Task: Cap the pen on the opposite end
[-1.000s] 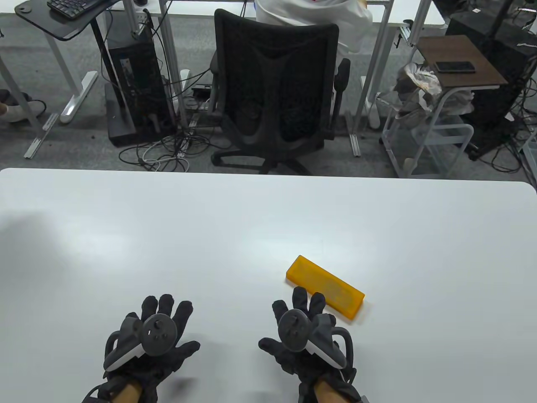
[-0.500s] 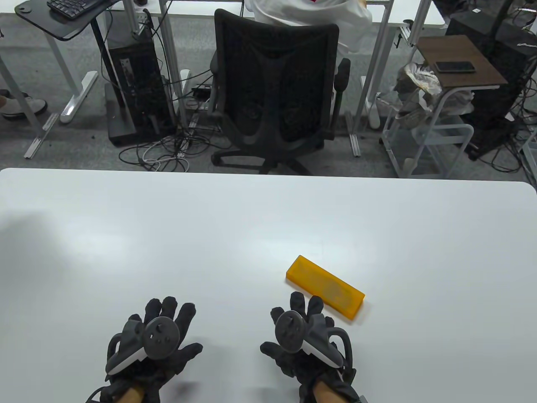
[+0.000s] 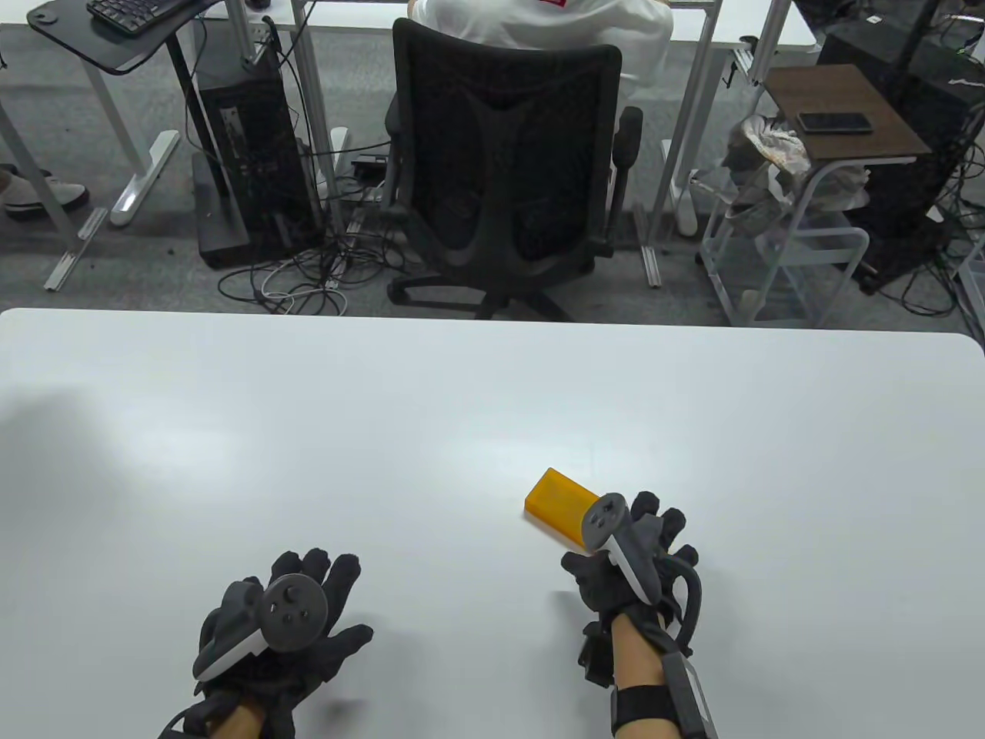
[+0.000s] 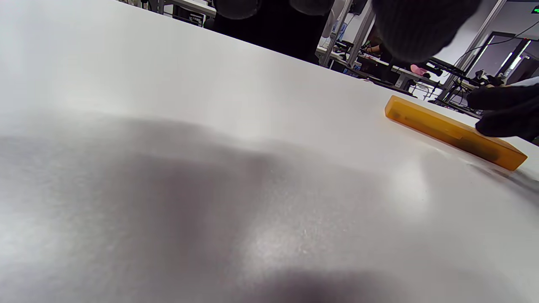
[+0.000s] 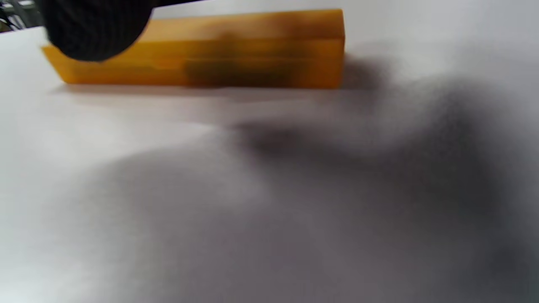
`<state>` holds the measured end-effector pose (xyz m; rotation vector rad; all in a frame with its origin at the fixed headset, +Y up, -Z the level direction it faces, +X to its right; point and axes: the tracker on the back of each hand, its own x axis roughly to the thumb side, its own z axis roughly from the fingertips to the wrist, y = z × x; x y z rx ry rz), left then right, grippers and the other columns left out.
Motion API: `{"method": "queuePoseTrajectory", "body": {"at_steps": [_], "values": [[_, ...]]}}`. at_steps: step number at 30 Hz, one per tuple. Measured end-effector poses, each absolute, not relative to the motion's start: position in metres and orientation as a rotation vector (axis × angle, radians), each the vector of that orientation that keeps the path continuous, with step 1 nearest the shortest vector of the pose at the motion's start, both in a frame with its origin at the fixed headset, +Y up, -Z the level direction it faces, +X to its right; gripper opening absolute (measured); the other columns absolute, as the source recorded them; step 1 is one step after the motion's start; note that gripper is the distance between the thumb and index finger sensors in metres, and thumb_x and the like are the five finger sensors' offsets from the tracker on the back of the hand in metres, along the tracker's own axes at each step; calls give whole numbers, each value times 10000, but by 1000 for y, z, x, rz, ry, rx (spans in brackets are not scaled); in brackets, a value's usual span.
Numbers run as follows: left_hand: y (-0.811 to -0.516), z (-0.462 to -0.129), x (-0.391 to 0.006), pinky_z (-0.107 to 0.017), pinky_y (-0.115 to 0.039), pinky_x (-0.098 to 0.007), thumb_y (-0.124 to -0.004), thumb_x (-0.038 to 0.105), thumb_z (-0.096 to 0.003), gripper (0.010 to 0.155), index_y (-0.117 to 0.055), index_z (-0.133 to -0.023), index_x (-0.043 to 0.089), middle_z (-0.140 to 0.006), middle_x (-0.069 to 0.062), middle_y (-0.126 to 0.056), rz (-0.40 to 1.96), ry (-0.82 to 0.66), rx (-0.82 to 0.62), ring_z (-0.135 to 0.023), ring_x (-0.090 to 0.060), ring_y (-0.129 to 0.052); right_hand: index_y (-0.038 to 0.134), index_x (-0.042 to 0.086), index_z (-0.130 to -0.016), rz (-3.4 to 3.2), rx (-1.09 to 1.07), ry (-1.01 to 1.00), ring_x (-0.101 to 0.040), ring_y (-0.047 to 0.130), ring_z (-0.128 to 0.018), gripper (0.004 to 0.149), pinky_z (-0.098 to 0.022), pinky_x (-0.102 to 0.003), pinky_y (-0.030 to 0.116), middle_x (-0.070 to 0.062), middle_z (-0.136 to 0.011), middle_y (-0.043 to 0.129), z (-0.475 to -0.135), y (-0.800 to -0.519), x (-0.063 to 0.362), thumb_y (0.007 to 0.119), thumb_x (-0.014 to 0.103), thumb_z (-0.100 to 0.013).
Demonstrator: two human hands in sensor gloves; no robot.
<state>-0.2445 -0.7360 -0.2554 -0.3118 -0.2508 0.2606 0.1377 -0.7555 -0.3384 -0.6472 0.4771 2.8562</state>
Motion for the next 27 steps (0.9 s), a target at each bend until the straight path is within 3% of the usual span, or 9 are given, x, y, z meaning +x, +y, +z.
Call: {"method": "queuePoseTrajectory", "body": {"at_steps": [5,7,8,11,14,18,21,27], "values": [[-736,-256,-245,-648,-162,-831,-703,574,-538,852,-275,-1183,218,-1244,-260,-248,246,-249,-317,-1109,-570,-149,185,405,-1074,2822,-707,582,-380,143,-1108,907,-792,-664,308,8,-1203,155,-346,-772,140,785,508,-401],[-735,-256,-246,-649,-162,-830,-704,572,-538,850,-278,-1182,217,-1244,-261,-250,254,-244,-316,-1110,-570,-150,286,422,-1073,2905,-729,445,-313,291,-1140,795,-807,-629,390,48,-1219,345,-345,-770,139,775,412,-447],[-735,-256,-247,-648,-162,-831,-704,573,-538,850,-278,-1182,217,-1245,-260,-250,255,-242,-316,-1109,-571,-150,319,407,-1080,2948,-699,426,-293,375,-1144,809,-808,-617,422,45,-1213,421,-345,-769,137,798,417,-428],[-735,-256,-248,-648,-165,-831,-703,572,-539,847,-281,-1182,218,-1244,-263,-257,253,-237,-318,-1108,-573,-157,342,368,-1086,3002,-646,461,-359,516,-1109,836,-746,-584,647,-7,-1200,486,-342,-765,134,836,386,-413],[-735,-256,-248,-647,-165,-831,-703,573,-540,850,-277,-1183,216,-1244,-266,-259,262,-238,-319,-1108,-574,-157,401,338,-1082,3048,-600,453,-389,657,-1050,858,-648,-471,811,-28,-1171,577,-336,-758,135,891,370,-378],[-736,-258,-244,-649,-163,-831,-703,570,-540,847,-277,-1182,218,-1245,-260,-259,273,-246,-330,-1111,-570,-160,403,280,-1088,3034,-524,303,-410,671,-1027,865,-608,-480,827,-56,-1165,581,-328,-740,135,881,367,-373],[-735,-259,-242,-654,-166,-828,-703,574,-538,849,-281,-1182,217,-1255,-233,-276,245,-250,-321,-1118,-564,-169,405,257,-1090,2959,-322,263,-421,661,-1019,866,-594,-491,825,-68,-1158,577,-313,-729,117,882,359,-374],[-739,-261,-247,-664,-179,-827,-733,564,-533,858,-305,-1180,198,-1262,-197,-325,244,-222,-318,-1134,-547,-212,427,275,-1080,3013,79,296,-382,656,-1030,865,-604,-487,824,-28,-1150,590,-300,-736,62,898,353,-358]]}}
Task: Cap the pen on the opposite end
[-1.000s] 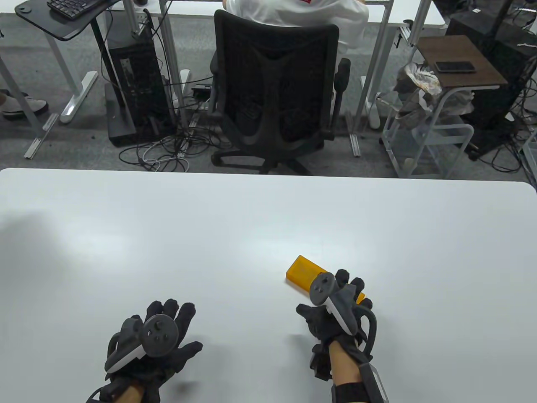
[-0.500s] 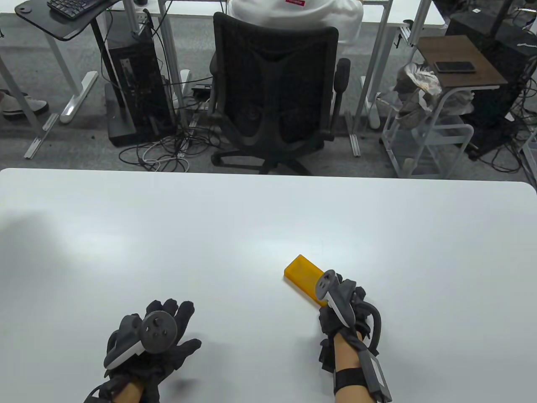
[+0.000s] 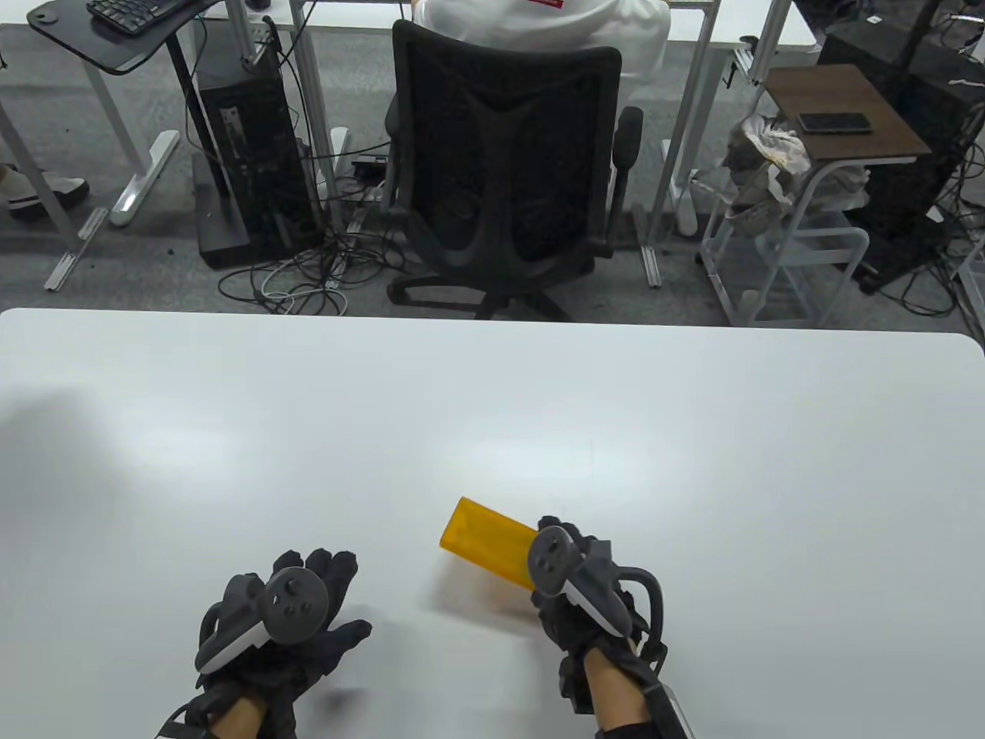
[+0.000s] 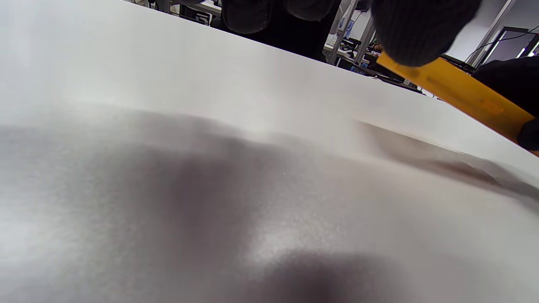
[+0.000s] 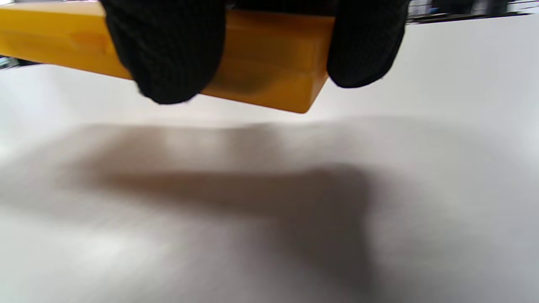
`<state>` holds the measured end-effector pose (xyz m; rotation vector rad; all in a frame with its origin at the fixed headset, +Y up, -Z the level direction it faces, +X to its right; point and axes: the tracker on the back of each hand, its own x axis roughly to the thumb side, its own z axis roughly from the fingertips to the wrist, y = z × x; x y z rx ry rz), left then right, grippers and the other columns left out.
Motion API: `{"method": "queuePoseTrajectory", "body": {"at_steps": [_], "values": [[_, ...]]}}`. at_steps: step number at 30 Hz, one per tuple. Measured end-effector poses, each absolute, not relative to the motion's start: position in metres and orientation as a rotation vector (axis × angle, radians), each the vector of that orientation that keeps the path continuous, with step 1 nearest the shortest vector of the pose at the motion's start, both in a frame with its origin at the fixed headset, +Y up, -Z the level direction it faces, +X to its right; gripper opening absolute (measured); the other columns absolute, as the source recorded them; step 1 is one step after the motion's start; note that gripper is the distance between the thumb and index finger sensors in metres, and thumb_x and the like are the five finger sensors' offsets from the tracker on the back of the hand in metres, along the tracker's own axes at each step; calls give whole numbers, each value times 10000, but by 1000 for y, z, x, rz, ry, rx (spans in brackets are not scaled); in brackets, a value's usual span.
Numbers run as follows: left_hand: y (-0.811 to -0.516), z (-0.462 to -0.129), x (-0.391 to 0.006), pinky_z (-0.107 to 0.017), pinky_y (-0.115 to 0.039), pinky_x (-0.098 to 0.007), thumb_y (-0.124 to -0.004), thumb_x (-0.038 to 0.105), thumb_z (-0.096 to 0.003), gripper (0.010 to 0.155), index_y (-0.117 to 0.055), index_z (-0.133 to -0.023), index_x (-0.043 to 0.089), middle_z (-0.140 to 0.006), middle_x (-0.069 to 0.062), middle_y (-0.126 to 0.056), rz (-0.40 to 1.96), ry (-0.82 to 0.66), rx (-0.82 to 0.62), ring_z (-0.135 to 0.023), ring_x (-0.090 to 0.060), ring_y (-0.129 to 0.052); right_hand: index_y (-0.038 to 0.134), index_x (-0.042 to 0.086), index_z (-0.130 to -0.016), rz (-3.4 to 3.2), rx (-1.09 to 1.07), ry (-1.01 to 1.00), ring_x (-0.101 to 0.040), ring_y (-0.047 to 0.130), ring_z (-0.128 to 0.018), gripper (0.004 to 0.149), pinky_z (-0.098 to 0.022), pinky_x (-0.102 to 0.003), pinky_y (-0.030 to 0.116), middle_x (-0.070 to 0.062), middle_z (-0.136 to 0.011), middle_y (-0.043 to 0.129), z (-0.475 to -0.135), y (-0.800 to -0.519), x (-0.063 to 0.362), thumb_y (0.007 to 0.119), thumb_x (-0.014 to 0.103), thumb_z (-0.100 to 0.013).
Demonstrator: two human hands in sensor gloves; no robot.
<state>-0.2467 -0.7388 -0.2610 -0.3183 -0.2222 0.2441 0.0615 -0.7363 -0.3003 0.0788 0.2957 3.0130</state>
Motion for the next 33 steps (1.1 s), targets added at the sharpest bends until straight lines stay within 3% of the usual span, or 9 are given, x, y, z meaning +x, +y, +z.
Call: {"method": "queuePoseTrajectory", "body": {"at_steps": [3,10,17,21,27,30,33], "values": [[-742,-261,-246,-676,-198,-820,-768,546,-524,875,-313,-1176,180,-1263,-167,-375,231,-227,-308,-1151,-511,-281,433,283,-1075,3050,218,332,-365,652,-1033,864,-610,-485,821,-12,-1146,593,-298,-745,40,902,351,-353],[-759,-266,-223,-696,-189,-805,-843,503,-485,954,-252,-1162,182,-1267,-125,-336,106,-300,-308,-1172,-461,-250,440,282,-1070,3122,446,378,-361,653,-1028,865,-606,-483,823,-7,-1138,596,-285,-761,17,907,348,-345],[-769,-267,-199,-717,-202,-794,-859,457,-483,938,-256,-1157,205,-1272,-87,-343,35,-363,-298,-1187,-434,-286,451,281,-1066,3103,458,356,-348,666,-1020,866,-596,-477,831,-1,-1127,614,-285,-761,17,913,359,-338],[-770,-269,-198,-728,-231,-789,-851,406,-492,883,-304,-1156,206,-1245,-99,-456,30,-349,-231,-1178,-410,-402,461,278,-1065,3090,476,347,-348,670,-1017,865,-595,-481,830,-5,-1122,623,-284,-762,14,916,360,-334],[-776,-274,-199,-731,-273,-786,-869,413,-448,930,-307,-1157,196,-1268,-108,-464,27,-368,-257,-1129,-370,-545,480,252,-1063,3013,478,396,-332,680,-1017,875,-630,-554,783,-15,-1102,659,-289,-761,14,931,347,-319],[-778,-277,-203,-735,-260,-780,-880,381,-432,965,-272,-1156,185,-1267,-100,-453,102,-341,-289,-1107,-358,-542,486,235,-1066,2894,435,511,-315,679,-1025,883,-637,-572,769,-14,-1095,676,-300,-755,20,931,344,-312],[-780,-278,-207,-730,-285,-778,-894,385,-424,1013,-224,-1152,166,-1262,-103,-463,154,-317,-300,-1109,-338,-545,568,306,-1032,2588,299,771,-298,583,-1061,764,-681,-588,693,14,-1107,635,-320,-752,38,905,317,-347]]}}
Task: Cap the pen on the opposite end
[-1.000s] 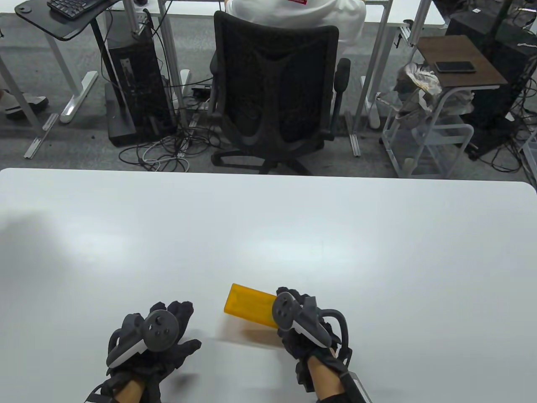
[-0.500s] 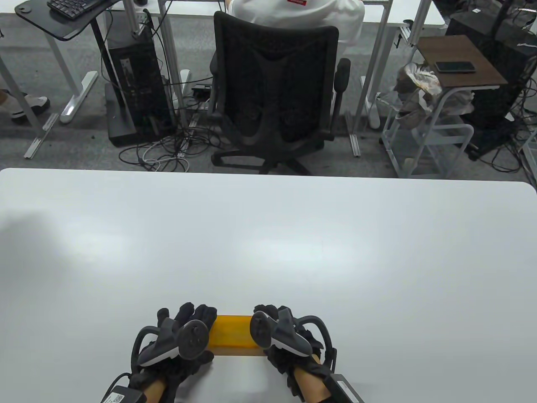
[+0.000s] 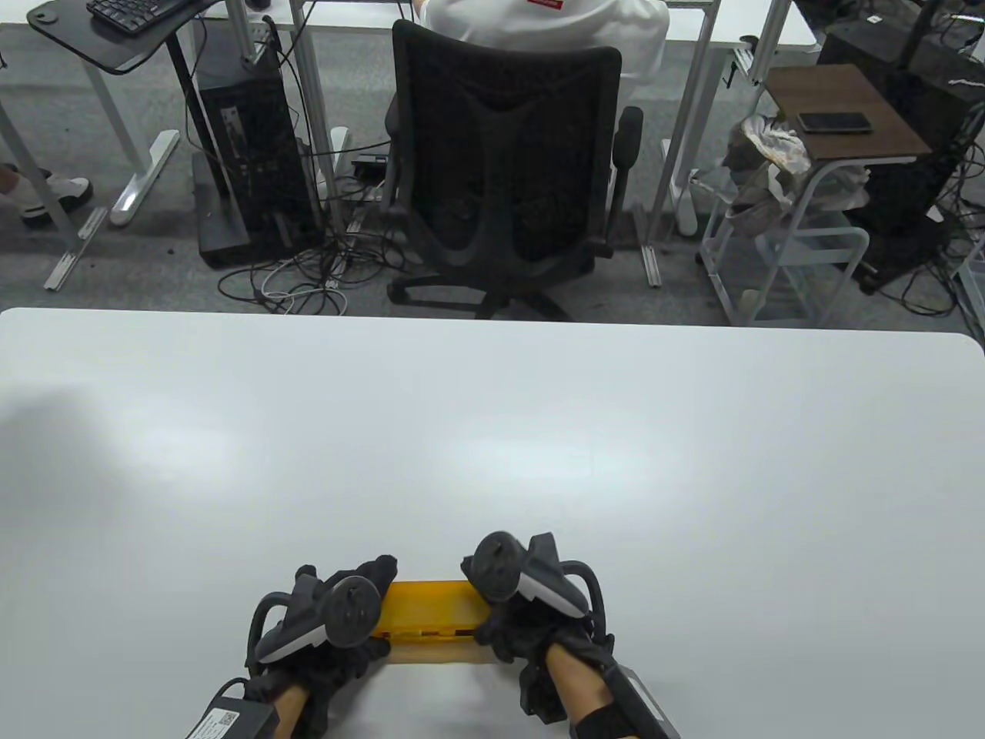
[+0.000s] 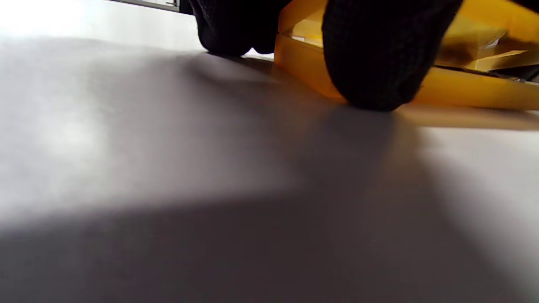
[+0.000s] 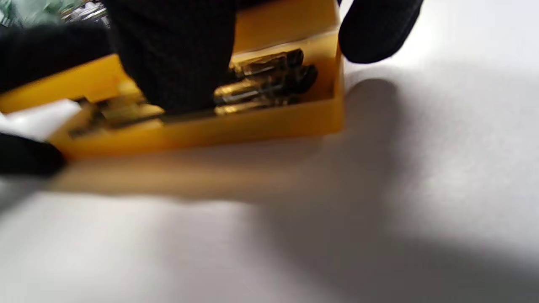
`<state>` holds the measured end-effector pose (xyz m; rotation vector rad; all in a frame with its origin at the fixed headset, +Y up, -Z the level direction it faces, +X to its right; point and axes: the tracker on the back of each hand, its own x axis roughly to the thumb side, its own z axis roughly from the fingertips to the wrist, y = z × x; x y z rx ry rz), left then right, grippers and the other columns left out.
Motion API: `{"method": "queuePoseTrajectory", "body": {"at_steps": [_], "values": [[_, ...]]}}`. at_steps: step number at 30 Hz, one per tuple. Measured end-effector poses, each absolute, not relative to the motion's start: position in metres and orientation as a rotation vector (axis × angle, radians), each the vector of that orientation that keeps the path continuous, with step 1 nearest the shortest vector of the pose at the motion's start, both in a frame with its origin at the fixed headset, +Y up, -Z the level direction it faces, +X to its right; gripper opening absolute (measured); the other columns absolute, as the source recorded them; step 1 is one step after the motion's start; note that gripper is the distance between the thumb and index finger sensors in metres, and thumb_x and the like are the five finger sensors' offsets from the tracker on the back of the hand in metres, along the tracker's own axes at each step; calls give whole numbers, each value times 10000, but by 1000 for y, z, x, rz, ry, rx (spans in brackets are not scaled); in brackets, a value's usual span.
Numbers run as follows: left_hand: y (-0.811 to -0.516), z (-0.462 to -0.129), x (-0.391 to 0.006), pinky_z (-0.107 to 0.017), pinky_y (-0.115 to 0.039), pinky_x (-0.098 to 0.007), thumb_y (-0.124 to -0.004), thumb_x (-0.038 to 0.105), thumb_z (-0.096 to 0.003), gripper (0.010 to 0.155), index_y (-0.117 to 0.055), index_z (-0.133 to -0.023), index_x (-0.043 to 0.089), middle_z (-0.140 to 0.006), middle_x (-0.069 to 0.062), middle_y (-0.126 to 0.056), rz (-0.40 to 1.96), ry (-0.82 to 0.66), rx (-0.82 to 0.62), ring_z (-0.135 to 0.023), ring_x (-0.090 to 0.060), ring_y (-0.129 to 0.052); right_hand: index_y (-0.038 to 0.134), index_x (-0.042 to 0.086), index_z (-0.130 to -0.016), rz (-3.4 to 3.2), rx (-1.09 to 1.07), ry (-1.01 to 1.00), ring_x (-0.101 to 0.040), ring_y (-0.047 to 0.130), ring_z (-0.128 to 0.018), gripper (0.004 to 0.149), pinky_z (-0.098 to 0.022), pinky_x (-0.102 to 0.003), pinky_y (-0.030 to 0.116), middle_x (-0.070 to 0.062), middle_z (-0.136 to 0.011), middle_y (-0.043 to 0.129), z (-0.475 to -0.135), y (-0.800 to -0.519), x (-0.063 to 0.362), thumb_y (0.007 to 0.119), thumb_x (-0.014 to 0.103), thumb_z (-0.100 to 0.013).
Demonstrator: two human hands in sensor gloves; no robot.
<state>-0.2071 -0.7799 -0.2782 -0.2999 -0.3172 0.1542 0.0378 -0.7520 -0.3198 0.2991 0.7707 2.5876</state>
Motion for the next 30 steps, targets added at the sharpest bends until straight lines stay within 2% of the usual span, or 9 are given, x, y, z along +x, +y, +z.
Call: {"method": "queuePoseTrajectory", "body": {"at_steps": [3,7,11,13,15,19,22,25,30], "values": [[-782,-280,-213,-727,-288,-778,-924,394,-410,1129,-92,-1115,103,-1228,-139,-505,218,-277,-307,-1099,-302,-538,748,315,-969,2336,202,773,-314,562,-1076,591,-680,-635,631,19,-1102,689,-333,-753,52,848,293,-387],[-784,-278,-215,-752,-290,-765,-921,383,-430,1201,61,-1042,60,-1205,-134,-479,256,-288,-302,-1098,-303,-516,783,366,-950,2333,110,668,-401,746,-968,543,-617,-612,679,-58,-1044,818,-343,-753,52,730,385,-409],[-782,-276,-214,-774,-271,-757,-919,381,-453,1213,149,-998,203,-1176,-176,-499,227,-317,-280,-1083,-337,-546,804,385,-928,2440,41,545,-361,756,-870,538,-591,-554,679,-62,-1020,781,-357,-756,43,697,408,-401],[-781,-276,-213,-763,-285,-767,-911,400,-448,1116,-3,-1081,257,-1176,-181,-521,185,-319,-272,-1075,-335,-567,802,408,-920,2462,17,525,-345,736,-867,536,-612,-533,649,-42,-1019,774,-361,-759,40,690,415,-396],[-783,-278,-213,-740,-281,-780,-890,419,-430,897,-396,-1148,210,-1179,-167,-498,170,-296,-296,-1065,-321,-548,797,413,-921,2484,-6,529,-343,729,-875,536,-630,-521,646,-37,-1019,773,-363,-763,38,680,417,-398],[-782,-277,-213,-722,-259,-793,-899,416,-430,882,-423,-1142,206,-1188,-172,-498,182,-297,-288,-1073,-343,-534,683,361,-1015,2546,-20,542,-387,640,-985,602,-682,-590,596,-58,-1068,727,-358,-750,47,721,415,-417],[-781,-277,-212,-715,-271,-794,-899,430,-427,883,-430,-1142,206,-1182,-173,-516,163,-293,-276,-1070,-354,-542,655,299,-1034,2661,-70,261,-387,643,-996,648,-678,-599,617,-56,-1084,706,-341,-716,70,803,386,-409],[-781,-277,-211,-711,-271,-797,-909,425,-425,887,-438,-1142,200,-1176,-177,-526,168,-285,-275,-1070,-373,-539,772,237,-957,2602,33,-56,-308,892,-746,589,-524,-493,785,-60,-902,882,-311,-694,79,869,354,-388],[-781,-277,-210,-709,-279,-797,-911,427,-427,882,-446,-1140,198,-1173,-180,-535,169,-278,-266,-1068,-380,-547,921,249,-801,2920,248,49,-236,983,-553,438,-422,-440,838,-18,-687,1013,-282,-728,44,893,359,-378]]}}
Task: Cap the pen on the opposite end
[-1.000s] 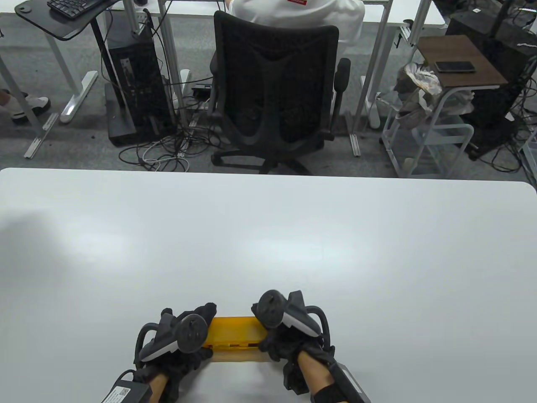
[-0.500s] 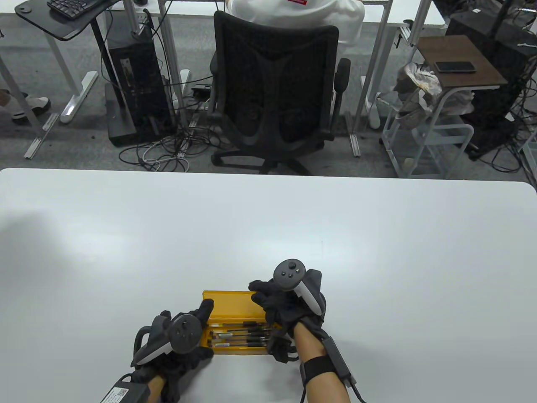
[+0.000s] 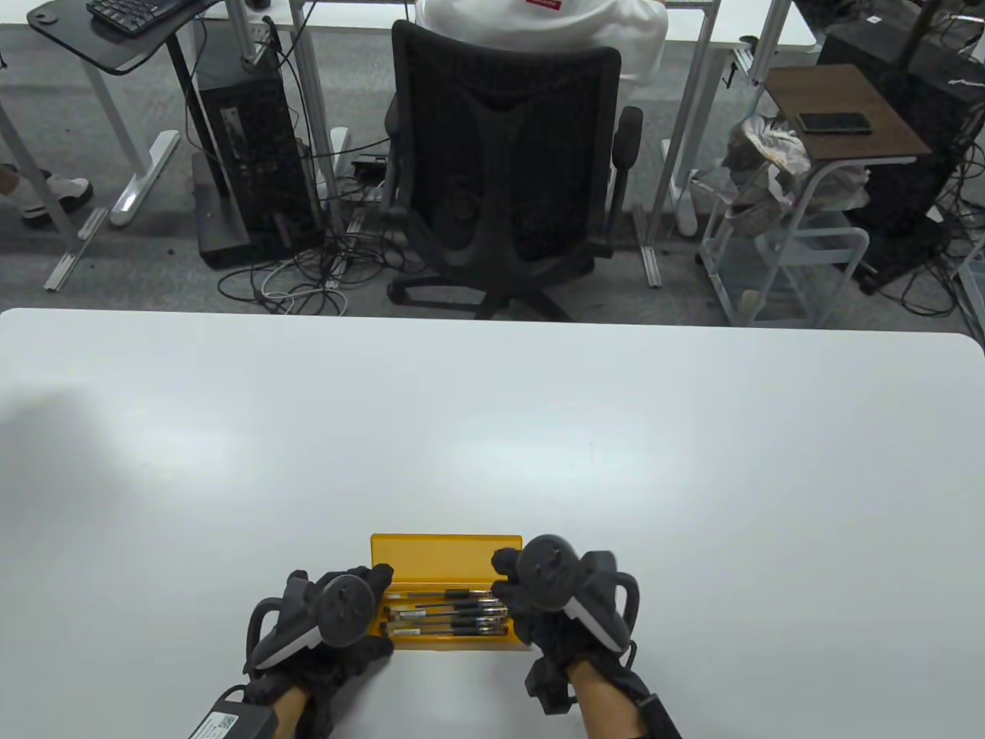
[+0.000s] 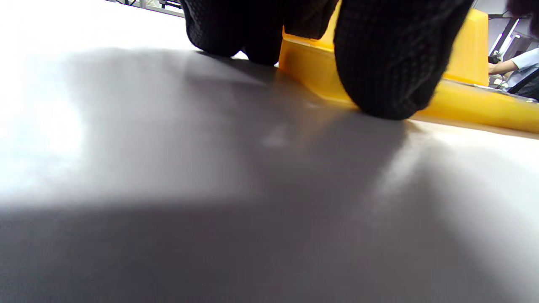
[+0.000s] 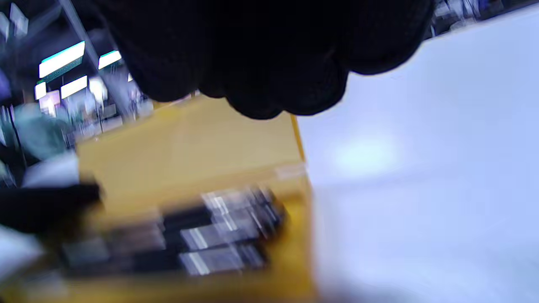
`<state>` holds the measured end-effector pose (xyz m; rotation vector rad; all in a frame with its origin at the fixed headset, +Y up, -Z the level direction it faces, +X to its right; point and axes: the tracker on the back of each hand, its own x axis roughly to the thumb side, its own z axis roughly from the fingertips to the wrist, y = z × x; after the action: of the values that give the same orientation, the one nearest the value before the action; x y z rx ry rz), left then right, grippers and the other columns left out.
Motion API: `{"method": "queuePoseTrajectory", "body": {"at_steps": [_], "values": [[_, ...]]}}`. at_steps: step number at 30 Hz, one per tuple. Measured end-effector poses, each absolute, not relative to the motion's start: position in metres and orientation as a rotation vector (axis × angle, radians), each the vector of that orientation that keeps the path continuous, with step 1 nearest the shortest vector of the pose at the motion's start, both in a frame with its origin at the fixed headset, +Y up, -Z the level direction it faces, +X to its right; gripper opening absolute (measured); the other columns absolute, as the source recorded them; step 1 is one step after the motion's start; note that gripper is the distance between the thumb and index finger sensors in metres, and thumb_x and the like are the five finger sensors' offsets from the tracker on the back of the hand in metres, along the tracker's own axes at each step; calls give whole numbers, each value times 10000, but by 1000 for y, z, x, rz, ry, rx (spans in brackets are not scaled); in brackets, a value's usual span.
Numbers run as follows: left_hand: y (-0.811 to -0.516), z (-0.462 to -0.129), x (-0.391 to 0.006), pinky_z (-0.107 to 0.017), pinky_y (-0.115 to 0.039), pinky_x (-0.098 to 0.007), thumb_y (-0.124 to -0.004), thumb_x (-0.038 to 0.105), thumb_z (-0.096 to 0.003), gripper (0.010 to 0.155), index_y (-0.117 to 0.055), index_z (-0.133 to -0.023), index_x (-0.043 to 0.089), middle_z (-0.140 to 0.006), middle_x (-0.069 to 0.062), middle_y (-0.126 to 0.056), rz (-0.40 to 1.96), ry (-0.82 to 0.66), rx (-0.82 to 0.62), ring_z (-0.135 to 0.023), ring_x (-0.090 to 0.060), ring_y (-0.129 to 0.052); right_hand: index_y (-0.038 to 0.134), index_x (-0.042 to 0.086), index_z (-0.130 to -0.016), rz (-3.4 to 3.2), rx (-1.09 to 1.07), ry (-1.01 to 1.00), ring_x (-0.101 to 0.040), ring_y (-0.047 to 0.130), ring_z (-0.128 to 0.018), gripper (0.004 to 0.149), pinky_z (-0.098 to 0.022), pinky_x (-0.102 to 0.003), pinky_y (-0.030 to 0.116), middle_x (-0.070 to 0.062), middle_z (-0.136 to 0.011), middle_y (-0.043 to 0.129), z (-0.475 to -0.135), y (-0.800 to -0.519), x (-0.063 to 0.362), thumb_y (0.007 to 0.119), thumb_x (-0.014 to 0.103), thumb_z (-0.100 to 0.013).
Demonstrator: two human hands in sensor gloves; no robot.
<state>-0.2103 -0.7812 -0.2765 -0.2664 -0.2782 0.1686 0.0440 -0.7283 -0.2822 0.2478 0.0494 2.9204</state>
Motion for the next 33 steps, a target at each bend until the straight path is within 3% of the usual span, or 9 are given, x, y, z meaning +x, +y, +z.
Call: {"method": "queuePoseTrajectory", "body": {"at_steps": [4,7,8,14,17,21,24,33], "values": [[-781,-276,-210,-709,-279,-797,-907,426,-430,878,-442,-1140,199,-1175,-179,-531,165,-279,-267,-1070,-381,-545,859,294,-876,3151,420,54,-279,898,-764,505,-545,-497,781,-18,-886,927,-280,-743,17,845,391,-381],[-781,-276,-210,-710,-280,-795,-906,430,-431,879,-439,-1141,203,-1174,-177,-531,161,-281,-268,-1072,-377,-545,728,292,-969,3159,452,338,-345,756,-879,573,-617,-571,682,-79,-1028,726,-280,-759,10,801,398,-411],[-781,-276,-210,-709,-281,-795,-906,431,-431,880,-438,-1141,202,-1174,-178,-530,161,-280,-268,-1071,-377,-544,686,305,-971,3182,455,312,-342,725,-882,560,-621,-559,683,-70,-1042,675,-278,-759,9,767,391,-423],[-782,-275,-209,-710,-274,-795,-888,436,-444,876,-418,-1144,196,-1177,-182,-511,155,-285,-272,-1075,-383,-528,741,294,-937,3242,522,156,-337,807,-831,541,-596,-522,734,-80,-991,746,-277,-761,3,778,361,-401],[-781,-275,-208,-709,-275,-796,-888,436,-443,877,-419,-1144,196,-1177,-182,-510,154,-285,-272,-1075,-383,-529,671,264,-978,3253,525,259,-335,753,-851,577,-628,-542,696,-84,-1018,678,-279,-762,2,737,363,-413],[-781,-275,-208,-709,-275,-797,-885,442,-445,879,-416,-1145,192,-1177,-184,-510,148,-285,-272,-1075,-386,-529,679,248,-979,3283,564,221,-350,769,-840,569,-629,-552,697,-105,-1013,688,-278,-763,-2,719,354,-422],[-781,-275,-207,-708,-276,-797,-883,440,-445,879,-414,-1145,189,-1176,-188,-509,145,-286,-270,-1074,-387,-531,632,242,-1007,3298,568,348,-364,734,-870,592,-642,-565,675,-124,-1040,644,-280,-762,-4,696,392,-438],[-781,-274,-207,-708,-272,-798,-873,436,-449,876,-404,-1147,191,-1180,-188,-498,137,-287,-273,-1077,-390,-524,602,235,-987,3307,548,379,-367,716,-851,587,-646,-566,673,-131,-1025,621,-285,-766,-6,686,387,-426]]}}
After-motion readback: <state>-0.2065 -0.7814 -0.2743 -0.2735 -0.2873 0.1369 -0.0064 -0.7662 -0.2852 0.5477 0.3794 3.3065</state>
